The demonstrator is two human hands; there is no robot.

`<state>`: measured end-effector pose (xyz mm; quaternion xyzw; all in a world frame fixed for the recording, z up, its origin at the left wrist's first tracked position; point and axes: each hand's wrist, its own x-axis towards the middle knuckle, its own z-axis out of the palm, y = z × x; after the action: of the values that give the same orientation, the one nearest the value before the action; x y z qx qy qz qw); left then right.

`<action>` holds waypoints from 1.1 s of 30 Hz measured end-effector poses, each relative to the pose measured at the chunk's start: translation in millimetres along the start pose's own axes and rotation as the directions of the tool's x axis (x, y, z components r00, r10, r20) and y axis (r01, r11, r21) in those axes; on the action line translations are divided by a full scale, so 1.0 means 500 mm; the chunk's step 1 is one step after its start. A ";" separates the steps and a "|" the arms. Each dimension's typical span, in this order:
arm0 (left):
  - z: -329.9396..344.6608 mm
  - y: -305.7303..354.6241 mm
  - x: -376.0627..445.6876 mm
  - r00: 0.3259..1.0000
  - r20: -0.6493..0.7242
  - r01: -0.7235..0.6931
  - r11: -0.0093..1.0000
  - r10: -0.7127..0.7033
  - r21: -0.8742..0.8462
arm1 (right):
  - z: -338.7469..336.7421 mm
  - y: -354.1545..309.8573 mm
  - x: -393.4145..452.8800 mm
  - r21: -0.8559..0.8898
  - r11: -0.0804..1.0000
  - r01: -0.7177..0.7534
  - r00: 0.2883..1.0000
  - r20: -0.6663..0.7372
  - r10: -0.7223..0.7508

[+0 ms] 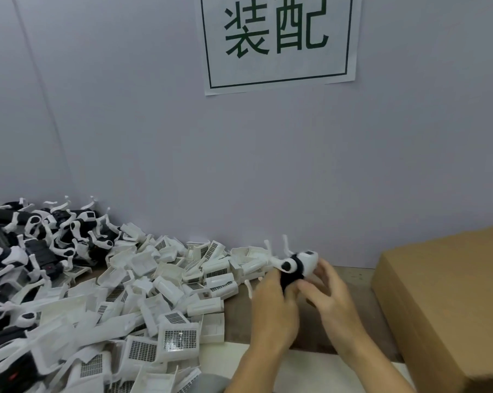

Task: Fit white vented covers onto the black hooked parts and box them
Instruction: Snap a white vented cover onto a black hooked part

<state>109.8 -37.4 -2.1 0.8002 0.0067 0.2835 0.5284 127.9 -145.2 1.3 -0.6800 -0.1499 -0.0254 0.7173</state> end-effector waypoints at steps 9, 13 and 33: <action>0.007 0.008 -0.015 0.951 0.283 -0.197 0.949 0.124 0.246 | -0.007 -0.001 0.018 0.084 0.996 0.002 0.948 -0.316 0.025; 0.006 0.014 -0.019 0.941 0.324 -0.171 0.965 0.101 0.196 | -0.007 -0.007 0.012 0.060 0.997 0.050 0.929 -0.369 -0.024; -0.040 0.034 0.026 0.815 0.231 0.392 0.214 -0.531 -0.895 | 0.007 -0.002 0.011 0.068 0.990 -0.120 0.969 -0.207 0.132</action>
<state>106.4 -24.0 23.7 0.3100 0.1198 0.1170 0.9359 132.1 -141.1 3.6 -0.6617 -0.0300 -0.0478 0.7476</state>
